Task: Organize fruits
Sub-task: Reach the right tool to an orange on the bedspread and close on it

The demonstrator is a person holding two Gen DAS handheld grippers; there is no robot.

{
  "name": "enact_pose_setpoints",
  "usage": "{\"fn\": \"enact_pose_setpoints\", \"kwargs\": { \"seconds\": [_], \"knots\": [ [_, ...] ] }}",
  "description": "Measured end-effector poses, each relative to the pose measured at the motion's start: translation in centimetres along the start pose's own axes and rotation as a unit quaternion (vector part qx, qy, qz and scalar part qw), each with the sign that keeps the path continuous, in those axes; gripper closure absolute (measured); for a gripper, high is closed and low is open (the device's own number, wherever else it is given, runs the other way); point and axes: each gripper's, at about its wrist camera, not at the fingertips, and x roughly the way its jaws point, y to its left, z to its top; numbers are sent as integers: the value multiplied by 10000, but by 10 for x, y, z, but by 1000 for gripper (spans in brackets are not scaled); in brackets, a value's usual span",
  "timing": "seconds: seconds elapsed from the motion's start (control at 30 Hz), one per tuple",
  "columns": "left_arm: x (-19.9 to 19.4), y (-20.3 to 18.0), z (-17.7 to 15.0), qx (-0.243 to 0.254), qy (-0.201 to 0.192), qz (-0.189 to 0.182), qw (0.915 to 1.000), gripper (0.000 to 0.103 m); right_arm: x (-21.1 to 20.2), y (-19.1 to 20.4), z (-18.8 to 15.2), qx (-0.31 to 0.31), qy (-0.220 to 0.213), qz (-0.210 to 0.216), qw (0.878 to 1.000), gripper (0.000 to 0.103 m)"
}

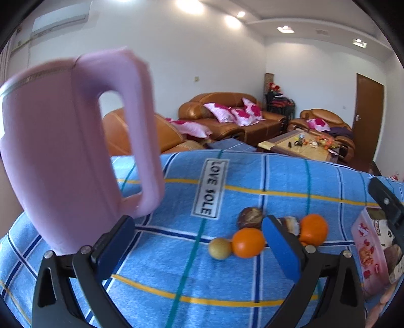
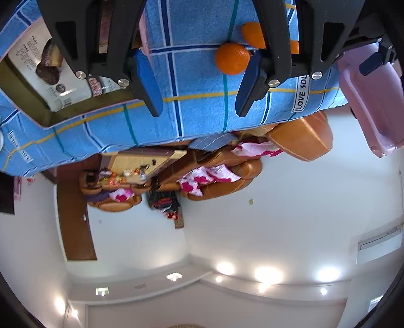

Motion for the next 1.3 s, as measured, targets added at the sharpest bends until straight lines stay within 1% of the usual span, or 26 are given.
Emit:
{"fn": "enact_pose_setpoints", "kwargs": {
  "seconds": [0.1, 0.17, 0.27, 0.37, 0.43, 0.57, 0.73, 0.93, 1.07, 1.1, 1.13, 1.3],
  "knots": [
    [4, 6, -1, -69, 81, 68, 9999, 0, 6, -2, -1, 43, 212, 164, 9996, 41],
    [6, 8, -2, -43, 104, 195, 9997, 0, 13, 0, -5, 18, 548, 368, 9978, 41],
    [9, 14, -1, -84, 148, 435, 9989, 0, 31, 8, -13, -37, 1170, 735, 9904, 41],
    [13, 19, -2, -171, 272, 580, 9978, 0, 41, 18, -23, -112, 1653, 1116, 9798, 41],
    [17, 21, -3, -182, 363, 625, 9972, 0, 47, 23, -28, -147, 1880, 1272, 9738, 41],
    [20, 19, -5, -130, 469, 663, 9966, 0, 55, 29, -36, -125, 2210, 1386, 9653, 41],
    [21, 17, -5, -94, 455, 668, 9967, 0, 60, 36, -45, -175, 2495, 1466, 9571, 41],
    [30, 20, -5, -209, 620, 737, 9951, 0, 71, 42, -50, -262, 2800, 1430, 9489, 52],
    [36, 23, -6, -290, 733, 715, 9943, 0, 69, 45, -49, -351, 2802, 1438, 9485, 53],
    [37, 22, -6, -287, 743, 718, 9942, 0, 69, 46, -49, -376, 2806, 1447, 9481, 54],
    [36, 23, -7, -280, 743, 713, 9943, 0, 69, 47, -50, -413, 2831, 1437, 9473, 64],
    [37, 25, -6, -269, 749, 704, 9943, 0, 66, 50, -49, -565, 2835, 1424, 9466, 65]
  ]
}}
